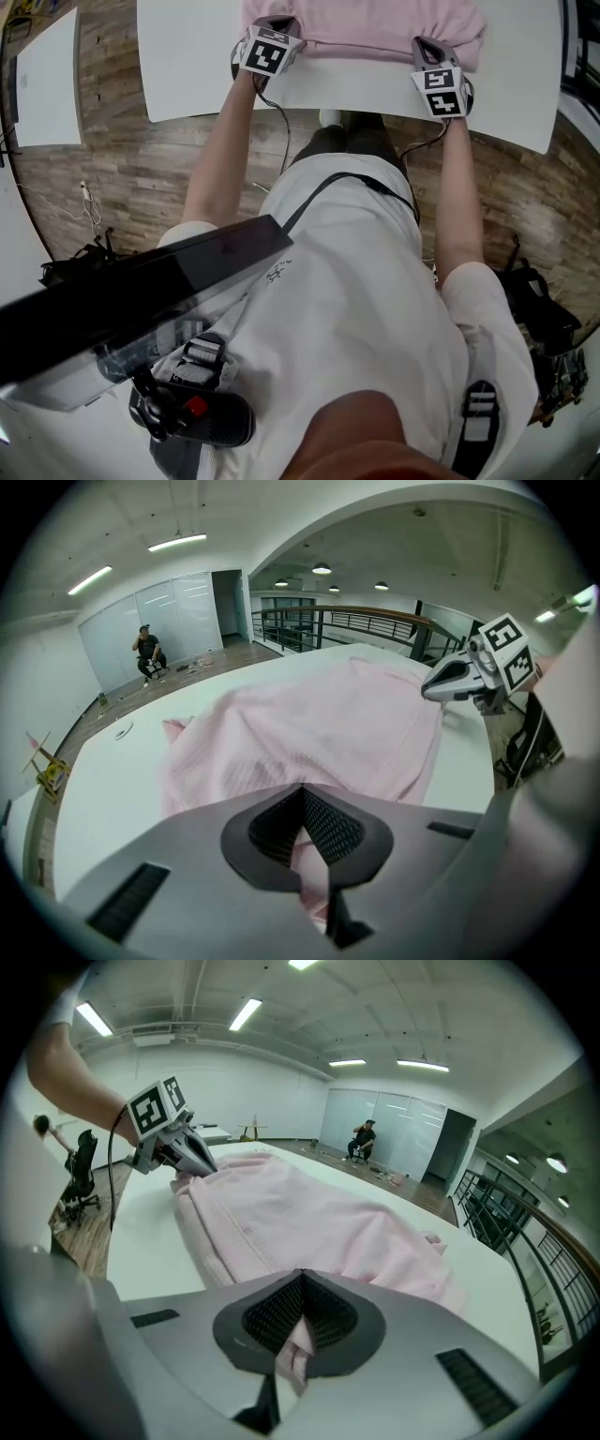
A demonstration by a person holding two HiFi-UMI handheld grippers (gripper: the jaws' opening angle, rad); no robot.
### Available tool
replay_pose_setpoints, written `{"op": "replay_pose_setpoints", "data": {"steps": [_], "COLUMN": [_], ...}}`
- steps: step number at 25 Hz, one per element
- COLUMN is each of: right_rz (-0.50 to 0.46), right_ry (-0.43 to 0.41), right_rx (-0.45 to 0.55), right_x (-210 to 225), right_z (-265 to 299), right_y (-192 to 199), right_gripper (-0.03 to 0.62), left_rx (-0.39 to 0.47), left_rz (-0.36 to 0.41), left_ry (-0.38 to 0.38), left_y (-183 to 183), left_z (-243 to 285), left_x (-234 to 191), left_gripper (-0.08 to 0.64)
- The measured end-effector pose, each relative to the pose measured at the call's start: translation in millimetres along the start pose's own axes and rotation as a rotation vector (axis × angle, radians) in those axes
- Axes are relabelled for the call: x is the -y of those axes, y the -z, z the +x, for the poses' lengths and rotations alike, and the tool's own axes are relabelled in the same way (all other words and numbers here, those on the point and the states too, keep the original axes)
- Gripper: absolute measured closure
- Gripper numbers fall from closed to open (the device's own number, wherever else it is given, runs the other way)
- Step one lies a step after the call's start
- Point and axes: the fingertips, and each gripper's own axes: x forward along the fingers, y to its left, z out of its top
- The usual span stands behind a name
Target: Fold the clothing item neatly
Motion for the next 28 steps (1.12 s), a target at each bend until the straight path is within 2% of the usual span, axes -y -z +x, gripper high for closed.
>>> {"op": "replay_pose_setpoints", "data": {"steps": [7,13,16,22,28], "right_rz": [0.129,0.187,0.225,0.297,0.298], "right_ry": [-0.001,0.030,0.062,0.088,0.088], "right_rx": [0.136,0.186,0.214,0.254,0.263], "right_x": [-16.2,-34.0,-47.5,-65.7,-71.9], "right_z": [-53.2,-84.5,-114.3,-156.6,-164.6], "right_y": [-28.9,-30.3,-27.5,-18.8,-17.0], "right_gripper": [0.589,0.589,0.589,0.589,0.589], "left_rx": [0.071,0.093,0.102,0.113,0.113], "left_rz": [-0.013,0.088,0.110,0.082,0.075], "left_ry": [0.008,0.029,0.032,0.053,0.067], "left_y": [-8.1,-7.2,1.0,25.2,34.0], "left_z": [-52.4,-76.1,-96.8,-119.9,-126.0], "left_x": [22.8,55.9,78.2,111.3,121.5], "left_gripper": [0.558,0.558,0.557,0.558,0.558]}}
